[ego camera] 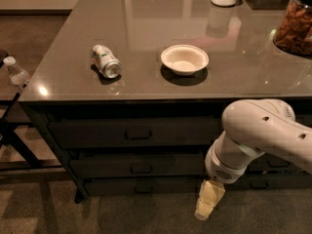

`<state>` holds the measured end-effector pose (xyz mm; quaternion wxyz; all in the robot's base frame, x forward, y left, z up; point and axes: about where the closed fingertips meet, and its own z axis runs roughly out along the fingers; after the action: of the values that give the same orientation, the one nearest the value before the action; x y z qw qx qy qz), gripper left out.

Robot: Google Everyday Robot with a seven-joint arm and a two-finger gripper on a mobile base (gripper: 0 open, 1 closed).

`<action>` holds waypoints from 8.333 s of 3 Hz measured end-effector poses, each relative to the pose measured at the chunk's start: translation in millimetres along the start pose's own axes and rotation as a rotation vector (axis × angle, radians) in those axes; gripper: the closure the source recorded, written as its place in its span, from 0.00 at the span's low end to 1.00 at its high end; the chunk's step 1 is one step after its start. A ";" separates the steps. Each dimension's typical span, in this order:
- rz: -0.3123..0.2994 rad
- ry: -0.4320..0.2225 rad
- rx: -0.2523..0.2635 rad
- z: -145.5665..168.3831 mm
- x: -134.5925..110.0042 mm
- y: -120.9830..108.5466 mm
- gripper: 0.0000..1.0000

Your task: Open middle drawer

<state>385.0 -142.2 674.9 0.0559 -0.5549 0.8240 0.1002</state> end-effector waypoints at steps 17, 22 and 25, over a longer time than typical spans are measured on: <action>0.131 -0.256 -0.034 237.1 -54.2 -115.8 0.00; 0.185 -0.160 -0.186 229.3 -1.4 -36.0 0.00; 0.258 -0.186 -0.193 210.1 38.9 -5.1 0.00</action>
Offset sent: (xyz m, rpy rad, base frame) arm 0.0404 0.0494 -0.1066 0.0787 0.0352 -0.0266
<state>371.0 -131.5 461.9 0.0648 -0.4360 0.8660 0.2361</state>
